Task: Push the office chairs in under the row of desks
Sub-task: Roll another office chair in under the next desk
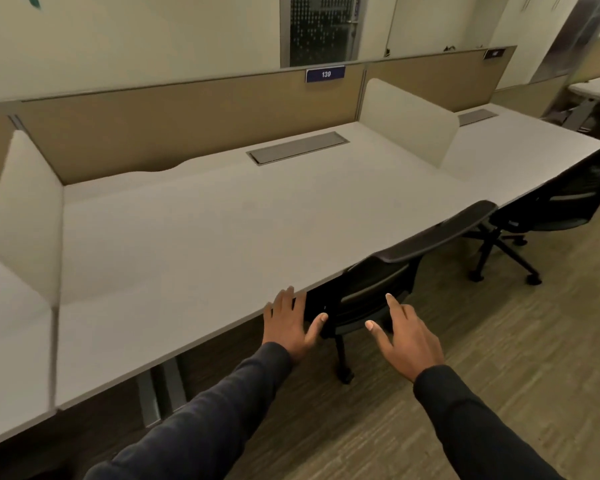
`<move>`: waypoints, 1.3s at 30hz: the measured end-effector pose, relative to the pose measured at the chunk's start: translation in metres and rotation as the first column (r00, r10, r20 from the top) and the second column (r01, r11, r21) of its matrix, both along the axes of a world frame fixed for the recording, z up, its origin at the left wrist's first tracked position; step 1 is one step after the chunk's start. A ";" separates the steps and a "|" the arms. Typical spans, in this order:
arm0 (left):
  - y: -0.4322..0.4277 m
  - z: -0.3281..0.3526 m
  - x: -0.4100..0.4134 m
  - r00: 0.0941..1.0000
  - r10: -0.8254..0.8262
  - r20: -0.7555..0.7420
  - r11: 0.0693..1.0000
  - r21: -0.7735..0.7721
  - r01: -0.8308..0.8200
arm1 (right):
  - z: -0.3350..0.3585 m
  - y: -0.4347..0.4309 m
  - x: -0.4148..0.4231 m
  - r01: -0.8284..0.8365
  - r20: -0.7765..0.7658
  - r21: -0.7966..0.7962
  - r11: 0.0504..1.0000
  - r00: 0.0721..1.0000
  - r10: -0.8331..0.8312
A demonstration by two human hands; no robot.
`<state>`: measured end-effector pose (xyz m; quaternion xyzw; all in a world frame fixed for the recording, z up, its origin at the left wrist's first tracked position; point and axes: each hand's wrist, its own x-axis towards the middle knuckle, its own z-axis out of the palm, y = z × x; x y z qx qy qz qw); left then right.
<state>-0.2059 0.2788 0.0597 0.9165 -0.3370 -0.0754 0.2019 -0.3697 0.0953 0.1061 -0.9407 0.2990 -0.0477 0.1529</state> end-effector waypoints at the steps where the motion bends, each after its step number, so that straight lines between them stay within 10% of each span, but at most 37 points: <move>1: -0.018 0.004 0.000 1.000 0.022 -0.005 1.000 -0.019 -0.022 | 0.003 -0.023 -0.002 -0.007 0.011 -0.002 1.000 1.000 0.007; 12: -0.199 0.067 0.004 0.997 0.063 -0.035 0.979 -0.194 -0.068 | 0.045 -0.237 0.015 -0.070 0.254 -0.218 0.974 0.959 0.126; 20: -0.313 0.074 0.012 0.998 0.016 -0.066 0.949 0.316 0.006 | 0.015 -0.364 0.056 -0.242 -0.207 -0.247 0.938 0.959 0.193; 39: -0.260 0.054 -0.079 0.949 0.313 0.035 0.898 0.314 -0.308 | 0.019 -0.416 0.053 -0.445 -0.361 -0.163 0.881 0.858 0.366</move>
